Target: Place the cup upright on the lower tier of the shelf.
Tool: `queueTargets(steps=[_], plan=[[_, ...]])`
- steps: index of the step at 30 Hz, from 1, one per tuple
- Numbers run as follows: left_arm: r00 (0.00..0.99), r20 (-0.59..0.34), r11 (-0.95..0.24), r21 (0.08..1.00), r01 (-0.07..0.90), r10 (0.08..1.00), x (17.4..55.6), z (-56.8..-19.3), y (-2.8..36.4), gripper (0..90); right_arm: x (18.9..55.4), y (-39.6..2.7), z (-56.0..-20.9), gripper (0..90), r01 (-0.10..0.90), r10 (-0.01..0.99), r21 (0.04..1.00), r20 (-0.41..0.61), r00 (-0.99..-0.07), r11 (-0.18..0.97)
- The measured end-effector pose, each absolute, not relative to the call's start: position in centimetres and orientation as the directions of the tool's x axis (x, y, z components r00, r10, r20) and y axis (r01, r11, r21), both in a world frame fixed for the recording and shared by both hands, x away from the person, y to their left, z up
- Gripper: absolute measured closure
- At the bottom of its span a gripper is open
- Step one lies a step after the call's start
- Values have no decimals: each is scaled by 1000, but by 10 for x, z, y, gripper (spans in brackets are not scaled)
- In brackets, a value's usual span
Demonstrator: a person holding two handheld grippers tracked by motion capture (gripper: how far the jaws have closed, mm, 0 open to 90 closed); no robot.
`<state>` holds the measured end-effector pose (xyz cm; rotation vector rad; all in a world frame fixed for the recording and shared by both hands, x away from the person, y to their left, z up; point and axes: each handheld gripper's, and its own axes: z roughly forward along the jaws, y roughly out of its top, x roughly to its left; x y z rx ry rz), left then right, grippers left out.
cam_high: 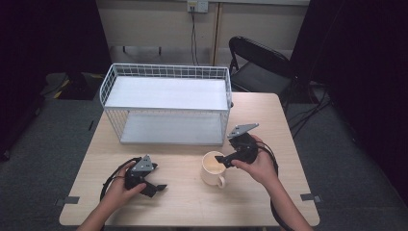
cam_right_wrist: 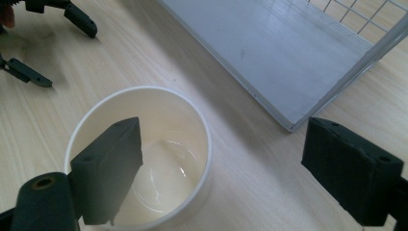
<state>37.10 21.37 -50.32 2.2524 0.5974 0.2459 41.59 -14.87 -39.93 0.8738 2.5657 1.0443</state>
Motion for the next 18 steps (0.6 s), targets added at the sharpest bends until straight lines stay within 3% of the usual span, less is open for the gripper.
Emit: queueTargets(steps=[18], plan=[[871, -12, -587, 734, 341, 492, 371, -503, 214, 99, 418, -137, -416, 156, 459, 605, 685, 35, -796, 565]])
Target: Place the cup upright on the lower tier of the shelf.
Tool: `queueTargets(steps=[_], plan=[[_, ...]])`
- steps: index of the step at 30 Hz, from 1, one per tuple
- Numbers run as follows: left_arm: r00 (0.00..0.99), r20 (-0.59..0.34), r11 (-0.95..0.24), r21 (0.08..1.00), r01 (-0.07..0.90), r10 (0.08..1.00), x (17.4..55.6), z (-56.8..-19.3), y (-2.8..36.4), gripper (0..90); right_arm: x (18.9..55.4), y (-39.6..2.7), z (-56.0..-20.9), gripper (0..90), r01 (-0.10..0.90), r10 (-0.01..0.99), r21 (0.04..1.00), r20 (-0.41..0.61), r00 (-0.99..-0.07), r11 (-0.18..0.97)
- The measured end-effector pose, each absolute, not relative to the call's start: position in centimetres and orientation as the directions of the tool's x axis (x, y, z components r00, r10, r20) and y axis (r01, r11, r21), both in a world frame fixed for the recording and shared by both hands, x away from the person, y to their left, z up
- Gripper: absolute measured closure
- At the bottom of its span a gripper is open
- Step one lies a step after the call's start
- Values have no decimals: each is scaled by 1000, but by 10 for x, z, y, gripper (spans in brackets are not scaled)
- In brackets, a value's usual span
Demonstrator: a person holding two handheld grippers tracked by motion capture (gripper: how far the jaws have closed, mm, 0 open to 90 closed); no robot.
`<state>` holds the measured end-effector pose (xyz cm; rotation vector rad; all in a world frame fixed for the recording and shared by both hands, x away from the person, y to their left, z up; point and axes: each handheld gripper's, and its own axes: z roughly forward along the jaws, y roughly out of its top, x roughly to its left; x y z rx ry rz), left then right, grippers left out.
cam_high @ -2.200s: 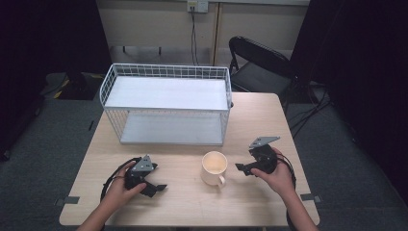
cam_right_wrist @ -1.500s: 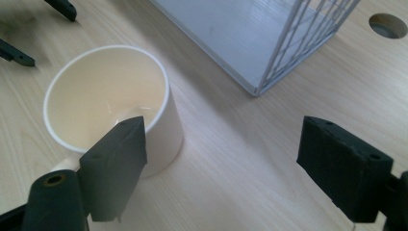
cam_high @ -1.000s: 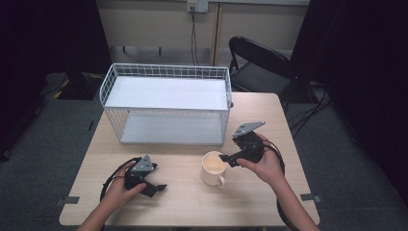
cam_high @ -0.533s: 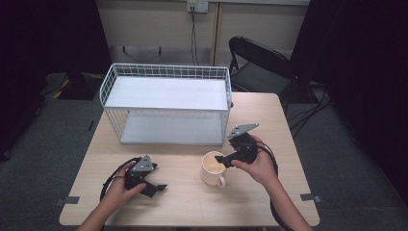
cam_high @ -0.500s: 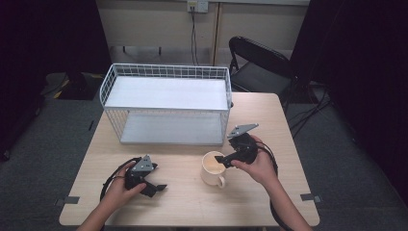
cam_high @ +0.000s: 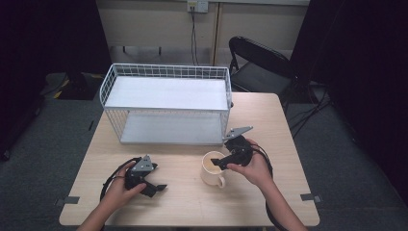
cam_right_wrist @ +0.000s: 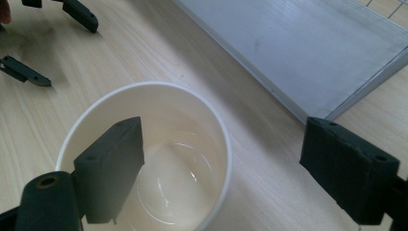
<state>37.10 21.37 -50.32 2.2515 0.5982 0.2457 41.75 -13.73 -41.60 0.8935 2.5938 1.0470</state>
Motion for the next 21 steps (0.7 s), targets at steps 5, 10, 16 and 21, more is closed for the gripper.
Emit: queueTargets(steps=[5, 10, 16, 21], plan=[[871, -11, -587, 734, 341, 491, 371, -503, 214, 99, 417, -135, -420, 207, 464, 598, 681, 48, -800, 567], [871, -12, -587, 734, 341, 492, 371, -503, 214, 99, 418, -135, -423, 248, 476, 604, 681, 61, -794, 557], [871, -12, -587, 734, 341, 491, 371, -503, 214, 99, 419, -135, -428, 334, 493, 616, 675, 73, -785, 548], [871, -12, -587, 734, 341, 491, 371, -503, 214, 99, 420, -135, -433, 411, 510, 628, 675, 88, -773, 533]])
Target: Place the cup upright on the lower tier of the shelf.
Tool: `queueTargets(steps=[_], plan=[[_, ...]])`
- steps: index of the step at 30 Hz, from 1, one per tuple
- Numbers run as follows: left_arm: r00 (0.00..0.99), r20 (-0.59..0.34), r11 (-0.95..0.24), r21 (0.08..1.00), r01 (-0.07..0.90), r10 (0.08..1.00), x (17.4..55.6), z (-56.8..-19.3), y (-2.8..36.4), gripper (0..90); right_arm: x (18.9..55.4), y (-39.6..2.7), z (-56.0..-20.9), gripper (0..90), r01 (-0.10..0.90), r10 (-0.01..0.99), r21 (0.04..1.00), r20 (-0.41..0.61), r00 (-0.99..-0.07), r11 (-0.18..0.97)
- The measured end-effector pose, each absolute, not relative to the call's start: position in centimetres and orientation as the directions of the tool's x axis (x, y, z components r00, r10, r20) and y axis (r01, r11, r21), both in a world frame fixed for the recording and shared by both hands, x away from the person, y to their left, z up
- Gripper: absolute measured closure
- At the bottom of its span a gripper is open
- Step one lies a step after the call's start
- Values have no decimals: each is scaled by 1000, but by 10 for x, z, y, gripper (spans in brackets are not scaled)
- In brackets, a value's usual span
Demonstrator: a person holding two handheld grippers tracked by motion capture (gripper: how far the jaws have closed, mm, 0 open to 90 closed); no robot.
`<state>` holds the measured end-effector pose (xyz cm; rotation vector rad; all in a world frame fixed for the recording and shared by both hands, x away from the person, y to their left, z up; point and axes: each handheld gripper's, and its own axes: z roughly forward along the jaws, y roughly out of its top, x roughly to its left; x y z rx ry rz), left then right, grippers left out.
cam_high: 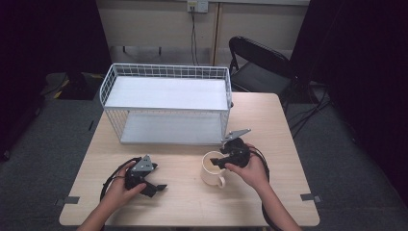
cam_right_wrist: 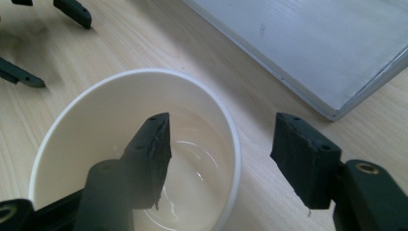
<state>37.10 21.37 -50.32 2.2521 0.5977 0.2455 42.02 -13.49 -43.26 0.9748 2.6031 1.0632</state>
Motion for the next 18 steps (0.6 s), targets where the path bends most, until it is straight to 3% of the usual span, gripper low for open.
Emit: queueTargets(steps=[18], plan=[[871, -12, -587, 734, 341, 492, 371, -503, 214, 99, 420, -134, -440, 705, 515, 625, 658, 84, -776, 550]])
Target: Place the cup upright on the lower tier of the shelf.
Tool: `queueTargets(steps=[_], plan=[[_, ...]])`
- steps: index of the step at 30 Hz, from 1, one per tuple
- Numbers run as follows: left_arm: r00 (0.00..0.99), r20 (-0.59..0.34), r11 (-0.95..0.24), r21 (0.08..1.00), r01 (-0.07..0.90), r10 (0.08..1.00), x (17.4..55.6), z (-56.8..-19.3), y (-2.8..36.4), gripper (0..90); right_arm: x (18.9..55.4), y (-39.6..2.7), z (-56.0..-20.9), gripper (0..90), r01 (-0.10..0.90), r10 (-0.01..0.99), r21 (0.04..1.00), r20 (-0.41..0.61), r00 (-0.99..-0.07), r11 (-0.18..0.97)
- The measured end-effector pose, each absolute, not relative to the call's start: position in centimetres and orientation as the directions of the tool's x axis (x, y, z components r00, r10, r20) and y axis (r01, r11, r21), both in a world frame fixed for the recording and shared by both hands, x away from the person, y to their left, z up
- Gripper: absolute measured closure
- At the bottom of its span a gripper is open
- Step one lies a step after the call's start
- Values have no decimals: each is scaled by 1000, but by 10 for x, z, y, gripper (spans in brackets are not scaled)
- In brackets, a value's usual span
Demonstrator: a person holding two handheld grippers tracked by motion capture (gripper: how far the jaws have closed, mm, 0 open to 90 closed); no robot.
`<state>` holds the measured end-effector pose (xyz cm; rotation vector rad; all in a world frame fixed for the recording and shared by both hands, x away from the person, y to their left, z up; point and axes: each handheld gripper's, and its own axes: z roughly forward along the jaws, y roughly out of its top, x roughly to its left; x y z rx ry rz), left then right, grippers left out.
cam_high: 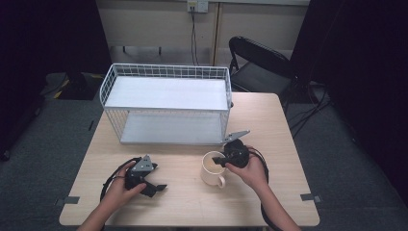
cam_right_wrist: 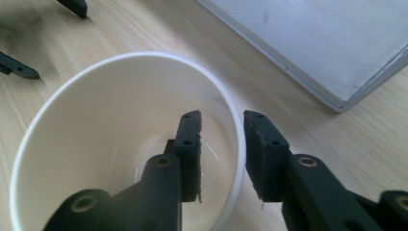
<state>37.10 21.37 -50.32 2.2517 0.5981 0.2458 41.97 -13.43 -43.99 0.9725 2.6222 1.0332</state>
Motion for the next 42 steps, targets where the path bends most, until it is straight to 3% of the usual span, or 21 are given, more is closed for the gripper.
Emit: queueTargets(steps=[26, 42], plan=[[873, -6, -594, 731, 337, 488, 371, -503, 214, 99, 417, -127, -437, 812, 510, 641, 597, -9, -768, 619], [871, -11, -588, 734, 341, 491, 371, -503, 214, 98, 417, -122, -439, 834, 551, 705, 661, 48, -708, 509]])
